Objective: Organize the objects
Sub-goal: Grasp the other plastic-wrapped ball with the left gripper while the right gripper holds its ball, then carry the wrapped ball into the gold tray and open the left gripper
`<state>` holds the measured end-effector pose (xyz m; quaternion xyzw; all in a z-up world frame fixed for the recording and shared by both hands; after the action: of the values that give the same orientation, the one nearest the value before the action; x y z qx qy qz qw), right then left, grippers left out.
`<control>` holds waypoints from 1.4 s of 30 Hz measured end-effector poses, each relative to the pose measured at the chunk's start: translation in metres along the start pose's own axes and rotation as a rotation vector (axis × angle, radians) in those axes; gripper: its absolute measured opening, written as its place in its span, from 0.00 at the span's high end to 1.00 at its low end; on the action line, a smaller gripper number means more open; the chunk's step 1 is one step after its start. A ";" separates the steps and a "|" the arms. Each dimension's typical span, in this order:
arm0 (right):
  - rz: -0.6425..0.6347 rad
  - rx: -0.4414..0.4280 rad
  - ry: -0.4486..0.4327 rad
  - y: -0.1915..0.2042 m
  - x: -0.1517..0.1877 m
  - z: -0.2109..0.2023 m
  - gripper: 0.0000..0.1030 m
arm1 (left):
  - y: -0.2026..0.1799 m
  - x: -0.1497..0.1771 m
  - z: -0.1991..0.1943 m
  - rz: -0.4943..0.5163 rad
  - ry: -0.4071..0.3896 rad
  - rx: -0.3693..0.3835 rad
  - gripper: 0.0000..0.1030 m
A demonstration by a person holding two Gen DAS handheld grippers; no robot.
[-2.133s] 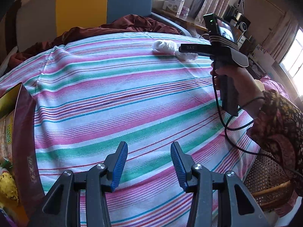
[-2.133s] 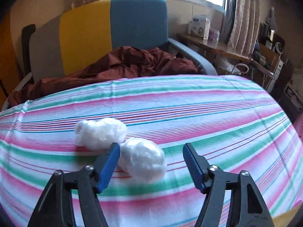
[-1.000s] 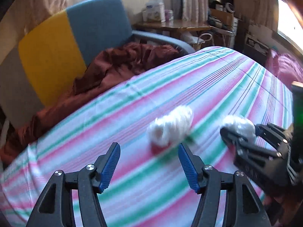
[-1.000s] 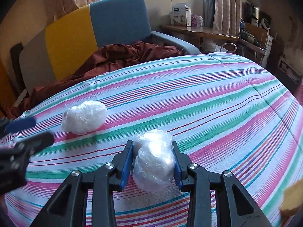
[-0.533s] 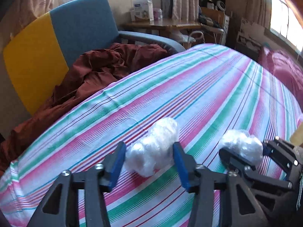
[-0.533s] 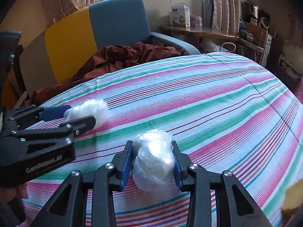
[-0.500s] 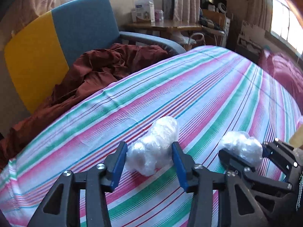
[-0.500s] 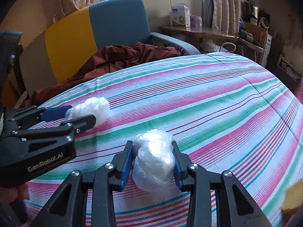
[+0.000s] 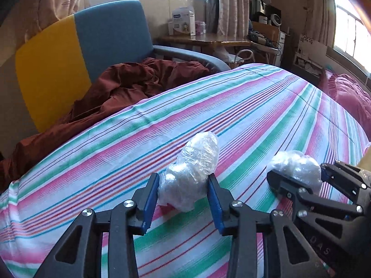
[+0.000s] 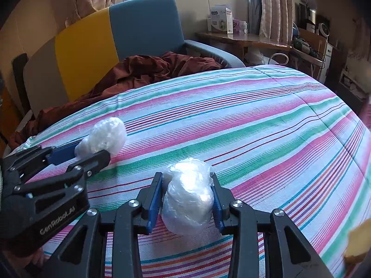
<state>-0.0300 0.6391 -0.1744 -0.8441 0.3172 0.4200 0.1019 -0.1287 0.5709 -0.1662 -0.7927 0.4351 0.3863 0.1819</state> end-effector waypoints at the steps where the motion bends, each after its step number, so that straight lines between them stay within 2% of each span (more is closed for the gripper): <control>1: 0.000 0.000 -0.001 0.000 0.000 0.000 0.63 | 0.001 0.002 -0.003 -0.007 -0.004 -0.005 0.61; 5: 0.001 0.008 -0.008 -0.001 -0.001 -0.001 0.63 | 0.008 0.008 -0.013 -0.047 -0.014 -0.008 0.62; 9: 0.003 0.017 -0.021 -0.002 -0.002 -0.003 0.63 | 0.016 0.016 -0.032 -0.091 -0.044 -0.046 0.62; 16: -0.041 0.031 -0.071 0.005 -0.007 -0.012 0.63 | 0.010 0.032 -0.072 -0.084 -0.086 -0.070 0.62; 23: -0.121 0.035 -0.122 0.021 -0.012 -0.022 0.63 | 0.006 0.057 -0.114 -0.102 -0.090 -0.060 0.62; 28: -0.154 0.027 -0.134 0.030 -0.009 -0.031 0.63 | 0.017 0.080 -0.143 -0.141 -0.080 -0.107 0.62; 42: -0.229 0.031 -0.149 0.055 0.009 -0.056 0.63 | 0.039 0.120 -0.228 -0.249 -0.103 -0.111 0.62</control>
<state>-0.0237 0.5672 -0.1410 -0.8395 0.2169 0.4624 0.1854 -0.0192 0.3412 -0.1122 -0.8286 0.3013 0.4242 0.2065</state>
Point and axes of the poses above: each gripper's, at about its wrist camera, not at the fingertips, and z roughly the way its jaws point, y to its left, x to its underside, the point moved 9 cm from there along z, roughly the way its jaws point, and after that the axes turned 8 degrees about -y, right-handed, at the moved point
